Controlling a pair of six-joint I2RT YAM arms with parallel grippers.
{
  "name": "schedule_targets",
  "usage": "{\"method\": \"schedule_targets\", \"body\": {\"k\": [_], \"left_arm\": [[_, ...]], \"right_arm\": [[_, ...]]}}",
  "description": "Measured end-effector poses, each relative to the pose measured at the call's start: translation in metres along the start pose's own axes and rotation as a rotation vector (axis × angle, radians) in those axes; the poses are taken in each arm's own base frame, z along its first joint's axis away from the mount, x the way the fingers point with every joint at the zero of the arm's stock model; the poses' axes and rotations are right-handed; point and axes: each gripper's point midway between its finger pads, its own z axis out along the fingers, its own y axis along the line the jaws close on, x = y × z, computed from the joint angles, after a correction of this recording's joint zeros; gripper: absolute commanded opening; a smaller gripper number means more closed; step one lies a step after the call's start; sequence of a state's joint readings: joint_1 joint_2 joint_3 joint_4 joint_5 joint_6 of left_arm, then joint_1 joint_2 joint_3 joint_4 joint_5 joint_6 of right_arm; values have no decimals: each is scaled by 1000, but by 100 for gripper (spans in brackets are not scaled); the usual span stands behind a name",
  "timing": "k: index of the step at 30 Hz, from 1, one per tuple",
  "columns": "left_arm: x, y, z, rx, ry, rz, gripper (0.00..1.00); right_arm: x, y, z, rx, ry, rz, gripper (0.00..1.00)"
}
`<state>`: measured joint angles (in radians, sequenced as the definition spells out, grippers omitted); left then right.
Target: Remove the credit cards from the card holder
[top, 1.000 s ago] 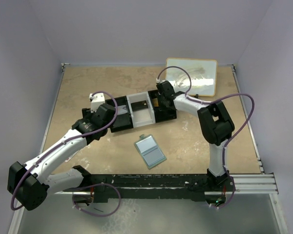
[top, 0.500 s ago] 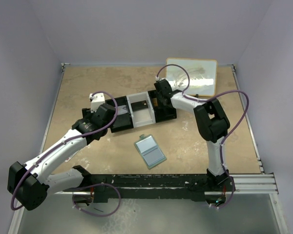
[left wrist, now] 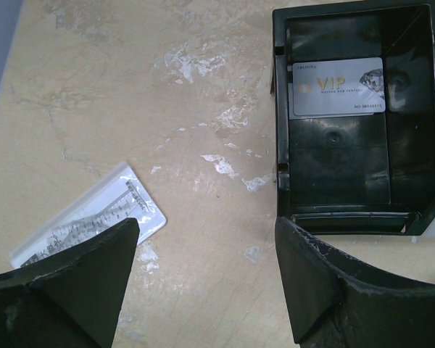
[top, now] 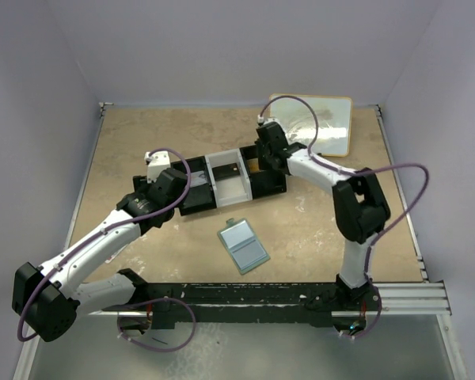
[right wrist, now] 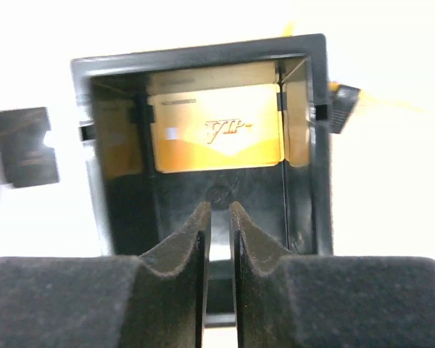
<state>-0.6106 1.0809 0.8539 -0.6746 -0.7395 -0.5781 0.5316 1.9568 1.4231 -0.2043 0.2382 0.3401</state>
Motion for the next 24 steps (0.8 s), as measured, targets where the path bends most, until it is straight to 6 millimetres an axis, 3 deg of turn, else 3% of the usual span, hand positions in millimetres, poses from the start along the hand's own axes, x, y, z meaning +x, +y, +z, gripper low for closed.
{"method": "schedule_targets", "body": {"k": [6,8,11,14,17,21,24], "left_arm": [[0,-1,0,8,2,4,73],[1,-2,0,15,5,11,73],[2,-8,-1,45,16,16,73],[5,-21,-3,123,33,19,73],[11,-38,-6,223,59,22,71],[24,-71,-17,420,122,31,71],[35,-96,-28,551,167,39,71]], "right_arm": [[-47,-10,-97,-64,-223,95,48],[-44,-16,-129,-101,-290,142,56],[-22,-20,-163,-178,-340,198,56],[14,-17,-173,-260,-319,246,55],[58,-8,-168,-350,-244,298,50],[140,12,-163,-493,-81,421,47],[197,34,-175,-579,39,467,47]]}}
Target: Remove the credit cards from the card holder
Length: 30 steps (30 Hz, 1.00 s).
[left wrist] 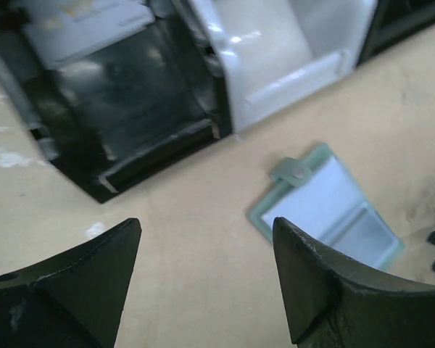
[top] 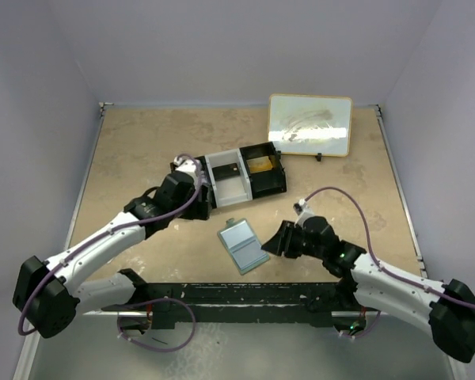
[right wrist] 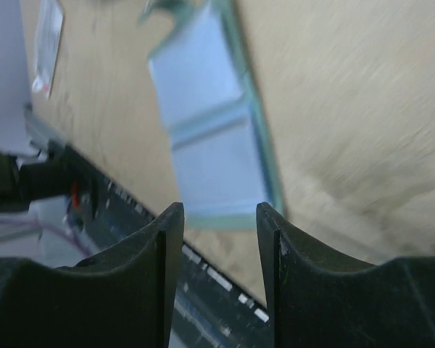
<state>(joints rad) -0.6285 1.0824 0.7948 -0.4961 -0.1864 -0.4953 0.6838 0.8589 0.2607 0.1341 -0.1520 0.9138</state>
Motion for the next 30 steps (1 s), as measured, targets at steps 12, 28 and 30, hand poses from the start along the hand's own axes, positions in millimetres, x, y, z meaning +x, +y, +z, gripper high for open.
{"method": "schedule_targets", "body": {"k": [12,28,30], "left_arm": [[75,-61,41,114,201,106,71],[96,-74,64,136,243,139,70],[100,-74,65,138,246,142,70]], "right_arm": [[61,19,0,-49,164,134,46],[56,-8,15,134,125,254,55],[48,-12,17,147,104,265,55]]}}
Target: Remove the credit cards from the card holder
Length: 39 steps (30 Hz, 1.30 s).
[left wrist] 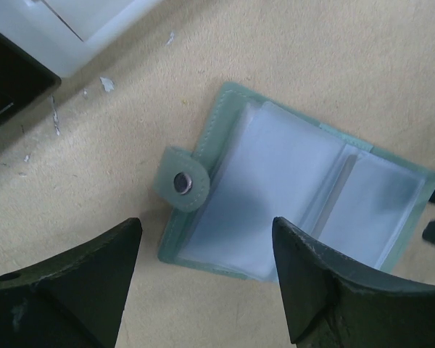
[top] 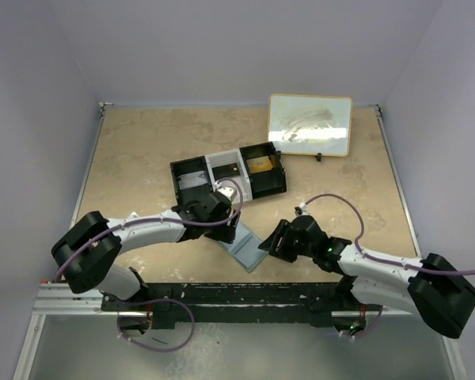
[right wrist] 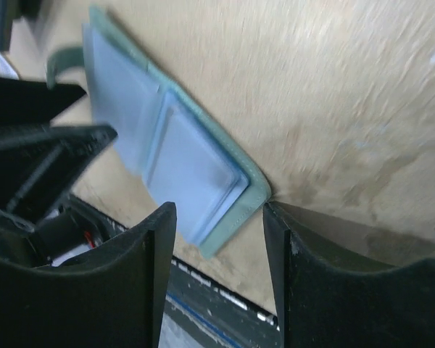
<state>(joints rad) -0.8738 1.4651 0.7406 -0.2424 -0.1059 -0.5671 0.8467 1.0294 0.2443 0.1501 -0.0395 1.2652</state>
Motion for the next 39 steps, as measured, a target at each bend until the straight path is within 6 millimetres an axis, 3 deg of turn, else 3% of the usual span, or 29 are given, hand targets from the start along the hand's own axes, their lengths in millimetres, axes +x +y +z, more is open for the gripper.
{"method": "schedule_targets", "body": {"k": [6,13,18,24,30,39], "left_arm": [[15,-2,0,12,8,-8,66],[33,-7,-12,46,-9,-76,56],[47,-8,-22,63,-35,-140,53],[52,-11,-26,70,-56,-186,51],[49,-3,-26,17,-85,-184,54],[17,0,-40,-39,-181,-177,57]], "right_arm": [[-38,-1,8,29,-49,-25,55],[-56,25,21,48,-8,-202,53],[-68,36,11,58,-40,-248,53],[-64,37,1,22,-48,-249,49],[-37,11,3,13,30,-215,48],[-31,20,9,-61,44,-184,47]]}}
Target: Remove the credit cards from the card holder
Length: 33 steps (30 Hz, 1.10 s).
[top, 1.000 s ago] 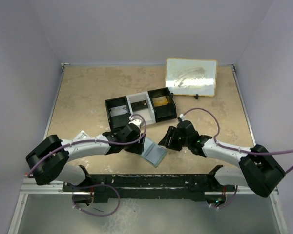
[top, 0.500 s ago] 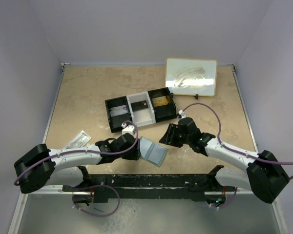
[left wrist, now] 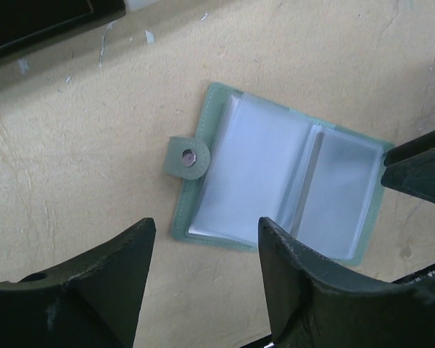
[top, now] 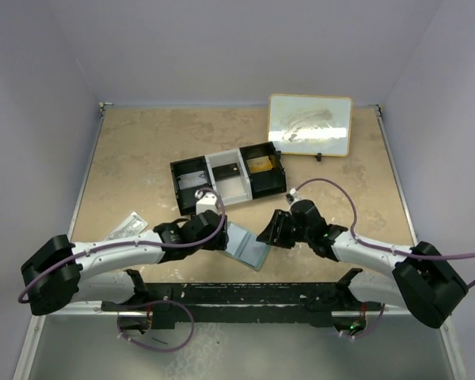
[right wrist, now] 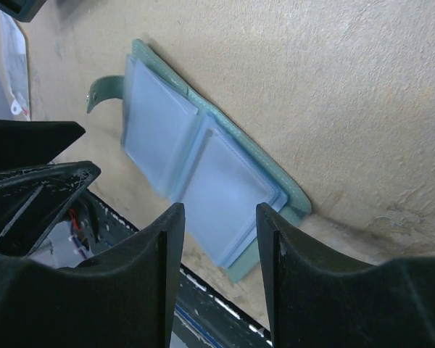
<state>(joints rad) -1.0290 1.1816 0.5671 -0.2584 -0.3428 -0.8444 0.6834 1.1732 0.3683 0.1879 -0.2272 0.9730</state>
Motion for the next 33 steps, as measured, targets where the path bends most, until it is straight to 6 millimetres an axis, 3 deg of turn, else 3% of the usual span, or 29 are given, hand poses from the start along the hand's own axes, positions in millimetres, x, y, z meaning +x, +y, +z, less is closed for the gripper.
{"method": "schedule_targets", "body": {"k": [4,10,18,27,33], "left_arm": [[-4,-3,5,-20,1,25,57],[9,4,19,-65,52,65,57],[11,3,21,-60,59,67,54],[12,1,21,-49,63,65,46],[14,-1,20,-39,74,69,42]], "right_arm": [[0,0,2,-8,-5,15,43],[3,-3,4,-6,-4,37,43],[11,-13,4,5,4,74,43],[9,-12,5,-8,-10,89,42],[0,-7,-7,-8,-64,84,44]]}}
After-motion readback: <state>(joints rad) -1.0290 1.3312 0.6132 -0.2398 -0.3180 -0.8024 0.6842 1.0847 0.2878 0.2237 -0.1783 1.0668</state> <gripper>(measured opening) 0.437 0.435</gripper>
